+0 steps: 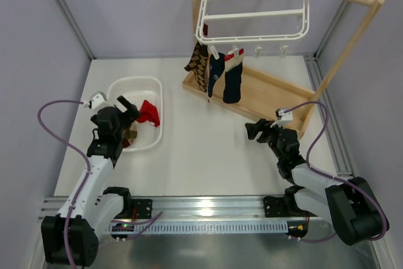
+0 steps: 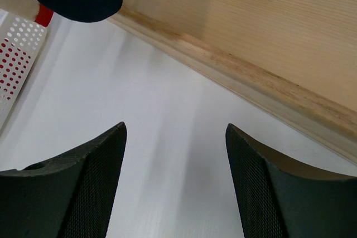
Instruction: Remove the socks clipped to the hanger
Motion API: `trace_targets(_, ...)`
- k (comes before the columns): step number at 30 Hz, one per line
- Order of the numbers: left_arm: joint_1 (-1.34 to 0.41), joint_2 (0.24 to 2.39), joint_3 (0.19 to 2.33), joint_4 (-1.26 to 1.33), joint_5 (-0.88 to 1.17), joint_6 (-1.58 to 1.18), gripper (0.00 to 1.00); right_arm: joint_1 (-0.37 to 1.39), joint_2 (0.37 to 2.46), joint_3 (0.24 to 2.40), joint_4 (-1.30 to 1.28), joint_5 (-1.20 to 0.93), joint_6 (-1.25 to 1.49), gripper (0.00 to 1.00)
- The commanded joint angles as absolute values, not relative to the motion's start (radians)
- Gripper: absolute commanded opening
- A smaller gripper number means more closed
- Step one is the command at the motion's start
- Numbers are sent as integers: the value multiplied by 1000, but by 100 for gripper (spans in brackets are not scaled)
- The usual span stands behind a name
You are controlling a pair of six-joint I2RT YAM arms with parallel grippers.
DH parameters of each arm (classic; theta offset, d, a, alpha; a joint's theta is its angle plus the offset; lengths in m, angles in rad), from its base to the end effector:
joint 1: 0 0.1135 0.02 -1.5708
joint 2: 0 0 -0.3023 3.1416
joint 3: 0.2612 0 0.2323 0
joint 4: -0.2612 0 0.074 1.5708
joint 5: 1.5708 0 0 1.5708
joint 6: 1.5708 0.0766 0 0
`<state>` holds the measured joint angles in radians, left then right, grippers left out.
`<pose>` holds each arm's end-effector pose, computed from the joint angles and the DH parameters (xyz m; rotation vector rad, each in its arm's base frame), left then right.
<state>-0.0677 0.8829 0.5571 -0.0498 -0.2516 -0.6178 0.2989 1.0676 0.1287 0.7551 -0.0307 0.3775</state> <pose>0.1986 0.0056 0.2777 -0.6850 1.8149 -0.2119 0.1935 0.0621 0.2052 0.0473 1.7828 0.5176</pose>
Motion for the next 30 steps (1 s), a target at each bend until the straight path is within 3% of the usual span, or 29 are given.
trace_targets(1,-71,862,600,-118,-373,-611,100,296,1078,161,818,-37,383,73)
trace_targets(6,-133,885,629,-164,-476,-563,100,296,1097,166,824,-40,382,73)
trace_targets(11,-211,896,608,-48,-388,-566,100,296,1123,170,847,-55,393,73)
trace_targets(17,-501,1053,692,98,-482,-480,100,296,1158,175,876,-75,403,73)
trace_targets(21,-642,1189,779,201,-424,-433,100,296,1151,173,874,-83,402,73)
trace_targets(30,-764,1319,843,424,-268,-393,100,285,1141,184,867,-121,400,73)
